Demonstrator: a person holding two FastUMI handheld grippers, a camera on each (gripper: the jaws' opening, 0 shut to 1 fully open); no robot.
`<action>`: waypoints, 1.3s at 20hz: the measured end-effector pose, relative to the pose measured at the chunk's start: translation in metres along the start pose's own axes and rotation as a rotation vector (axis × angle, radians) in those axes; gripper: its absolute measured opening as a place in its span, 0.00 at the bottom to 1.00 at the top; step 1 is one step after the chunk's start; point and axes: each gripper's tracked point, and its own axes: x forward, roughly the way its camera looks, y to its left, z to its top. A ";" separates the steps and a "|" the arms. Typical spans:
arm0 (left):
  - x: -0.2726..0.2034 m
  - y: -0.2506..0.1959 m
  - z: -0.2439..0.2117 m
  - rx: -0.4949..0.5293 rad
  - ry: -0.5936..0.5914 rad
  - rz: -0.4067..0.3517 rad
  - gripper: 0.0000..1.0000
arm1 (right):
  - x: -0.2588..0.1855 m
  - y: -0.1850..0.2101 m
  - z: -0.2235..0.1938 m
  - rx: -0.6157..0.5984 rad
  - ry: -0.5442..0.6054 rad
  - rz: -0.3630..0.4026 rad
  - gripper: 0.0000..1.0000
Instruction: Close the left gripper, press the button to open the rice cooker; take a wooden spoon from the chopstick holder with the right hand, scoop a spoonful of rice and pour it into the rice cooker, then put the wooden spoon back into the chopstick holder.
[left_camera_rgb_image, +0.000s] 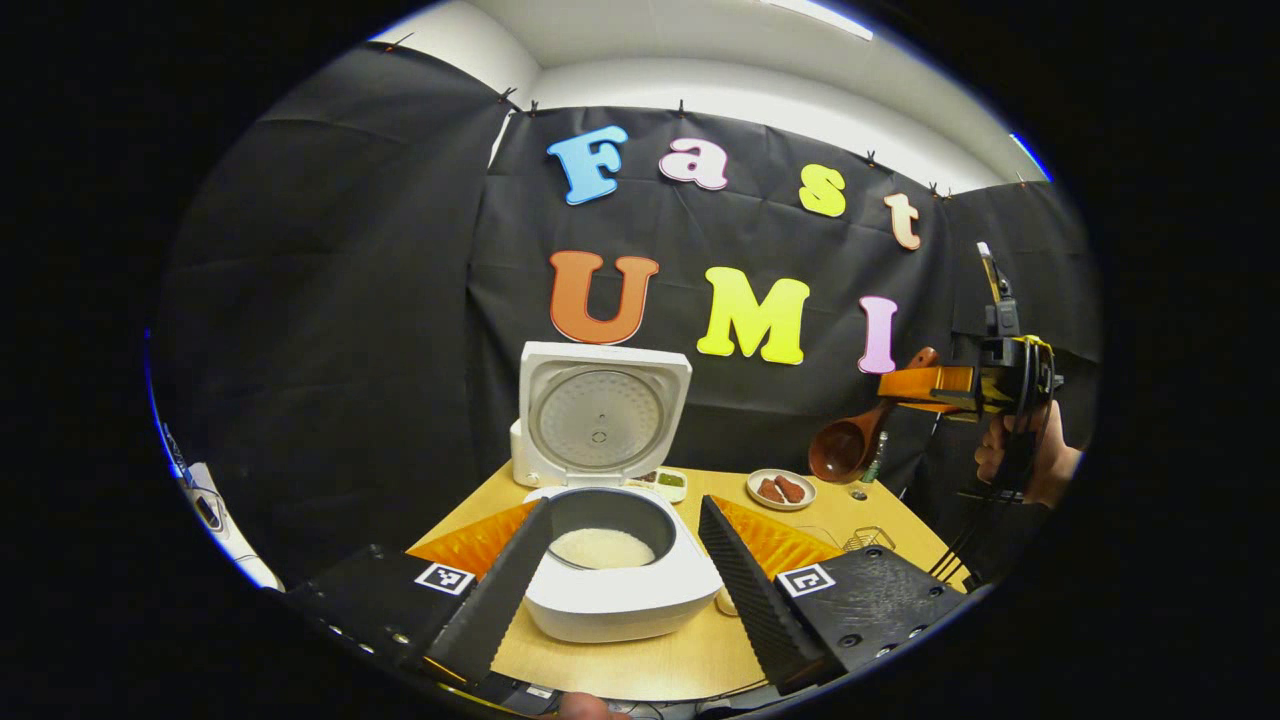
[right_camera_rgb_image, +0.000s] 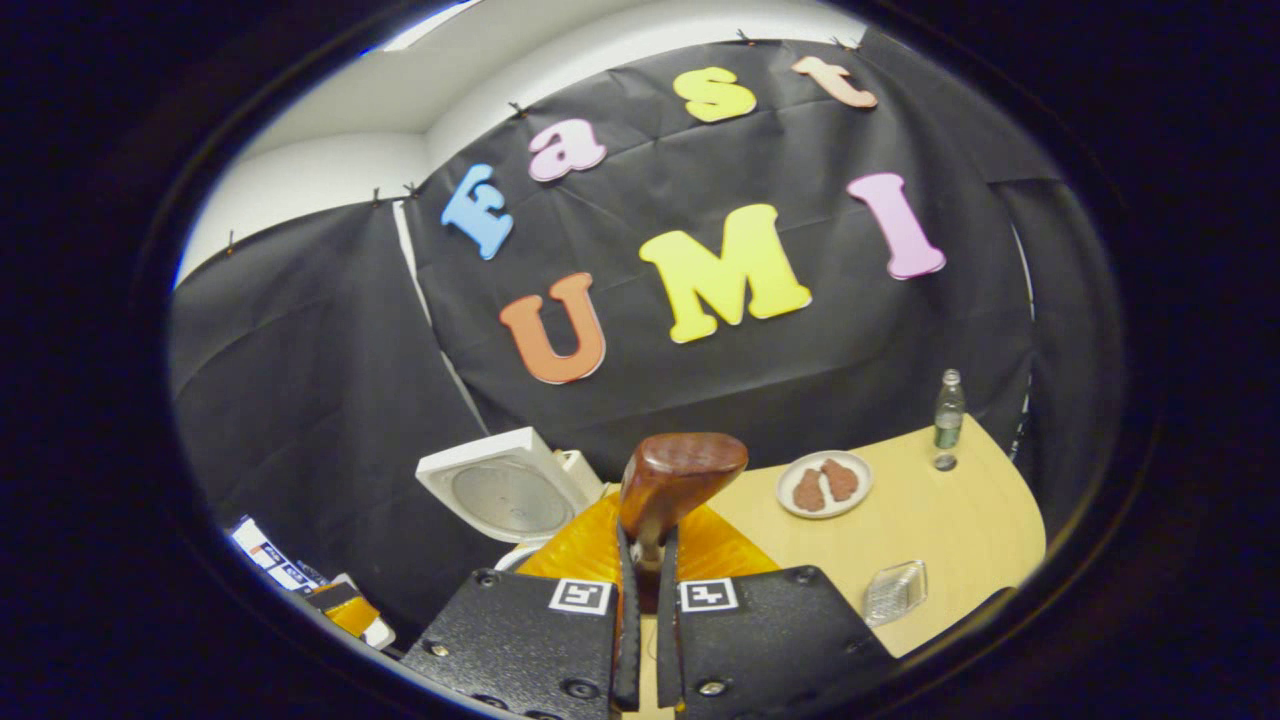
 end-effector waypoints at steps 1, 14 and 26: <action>0.004 -0.007 0.002 0.001 -0.001 -0.004 0.95 | -0.007 -0.018 0.002 0.013 0.000 -0.023 0.11; 0.055 -0.099 0.052 -0.016 -0.033 -0.002 0.94 | -0.020 -0.212 -0.047 0.097 0.109 -0.255 0.11; 0.072 -0.120 0.042 0.027 0.020 0.049 0.94 | 0.027 -0.278 -0.117 0.066 0.209 -0.277 0.12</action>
